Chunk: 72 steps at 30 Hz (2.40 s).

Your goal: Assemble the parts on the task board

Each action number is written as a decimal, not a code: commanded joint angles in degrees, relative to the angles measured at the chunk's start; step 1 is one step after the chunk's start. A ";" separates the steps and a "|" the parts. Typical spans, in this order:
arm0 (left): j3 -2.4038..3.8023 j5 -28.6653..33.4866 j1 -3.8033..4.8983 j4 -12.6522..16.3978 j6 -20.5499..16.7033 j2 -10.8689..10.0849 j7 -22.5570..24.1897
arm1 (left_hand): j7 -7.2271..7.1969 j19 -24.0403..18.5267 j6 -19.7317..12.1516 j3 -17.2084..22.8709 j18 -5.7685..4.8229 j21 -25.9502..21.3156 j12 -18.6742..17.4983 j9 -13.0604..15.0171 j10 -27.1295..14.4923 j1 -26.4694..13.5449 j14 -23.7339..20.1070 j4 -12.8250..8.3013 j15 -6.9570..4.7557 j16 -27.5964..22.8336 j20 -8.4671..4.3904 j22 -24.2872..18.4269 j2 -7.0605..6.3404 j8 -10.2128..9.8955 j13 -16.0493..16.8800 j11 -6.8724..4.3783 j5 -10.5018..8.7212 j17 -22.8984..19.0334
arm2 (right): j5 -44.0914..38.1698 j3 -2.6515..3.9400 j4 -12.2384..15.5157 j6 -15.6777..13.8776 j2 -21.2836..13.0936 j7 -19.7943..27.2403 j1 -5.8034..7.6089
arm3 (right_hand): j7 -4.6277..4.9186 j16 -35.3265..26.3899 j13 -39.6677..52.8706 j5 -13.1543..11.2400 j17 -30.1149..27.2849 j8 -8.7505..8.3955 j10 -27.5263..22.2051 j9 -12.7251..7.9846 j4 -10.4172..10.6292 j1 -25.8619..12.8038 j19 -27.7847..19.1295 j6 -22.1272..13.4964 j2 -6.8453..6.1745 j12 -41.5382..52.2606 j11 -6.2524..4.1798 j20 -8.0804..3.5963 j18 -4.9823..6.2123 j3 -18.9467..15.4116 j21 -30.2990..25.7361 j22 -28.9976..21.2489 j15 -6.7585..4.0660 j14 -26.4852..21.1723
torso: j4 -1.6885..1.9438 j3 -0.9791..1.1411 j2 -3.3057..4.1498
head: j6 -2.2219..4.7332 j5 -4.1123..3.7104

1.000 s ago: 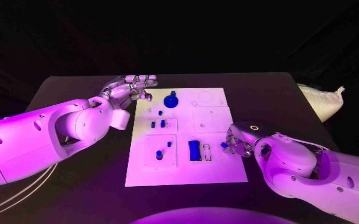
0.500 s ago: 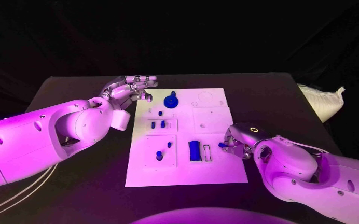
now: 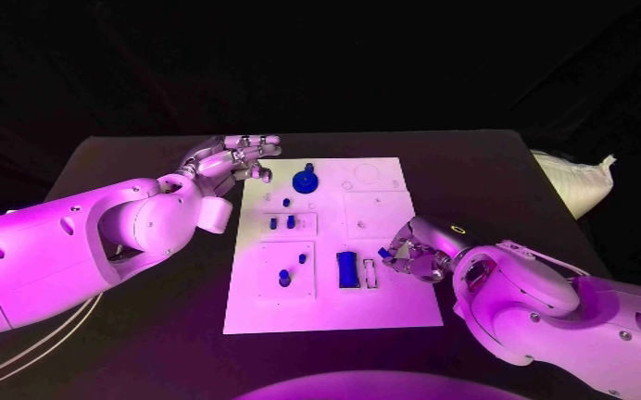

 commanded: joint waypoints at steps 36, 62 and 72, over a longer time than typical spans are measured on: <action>0.06 -0.68 0.01 0.44 1.32 0.20 0.33 | -0.01 0.25 -0.43 -0.02 0.66 -0.40 0.43 -0.07 -0.46 0.02 -0.09 -0.36 -0.27 0.28 -0.29 -0.12 0.50 0.35 -0.10 -0.09 0.40 -0.15 | 7.72 -0.11 -3.64 6.12 5.03 -4.51 0.10 | -1.52 0.52 2.52 8.18 8.71 0.65 1.92 0.92 3.72 -10.20 0.69 4.41 -1.33 -0.36 -1.23 -0.64 -0.85 -0.38 0.32 0.49 -1.02 4.70 | -0.06 0.00 0.02 | -0.61 0.48; 0.06 -0.93 0.01 0.43 1.55 0.18 0.15 | -0.01 0.25 -0.43 -0.01 0.66 -0.41 0.46 -0.07 -0.48 0.04 -0.10 -0.39 -0.27 0.28 -0.29 -0.12 0.54 0.37 -0.10 -0.09 0.40 -0.17 | 6.49 -0.12 -4.77 8.24 6.34 -4.26 0.10 | -2.13 0.80 4.21 10.11 9.30 1.33 3.07 1.80 3.82 -14.60 0.98 5.70 0.22 2.16 -1.75 -1.13 -0.94 -2.26 0.51 0.88 -1.50 4.81 | -0.09 0.06 -0.01 | -0.75 0.66; 0.06 -0.97 0.01 0.37 1.69 0.10 -0.05 | 0.01 0.25 -0.45 -0.06 0.66 -0.43 0.49 -0.07 -0.51 -0.02 -0.10 -0.39 -0.26 0.29 -0.28 -0.13 0.54 0.39 -0.11 -0.07 0.39 -0.19 | 4.47 -0.12 -3.74 7.37 5.66 -3.86 0.02 | -2.31 0.90 4.70 -2.46 9.53 1.47 3.41 2.37 3.90 -22.86 1.06 6.12 1.36 2.37 -1.81 -1.19 -0.97 -8.34 0.52 1.02 -1.57 4.85 | -0.15 0.11 -0.01 | -0.76 0.74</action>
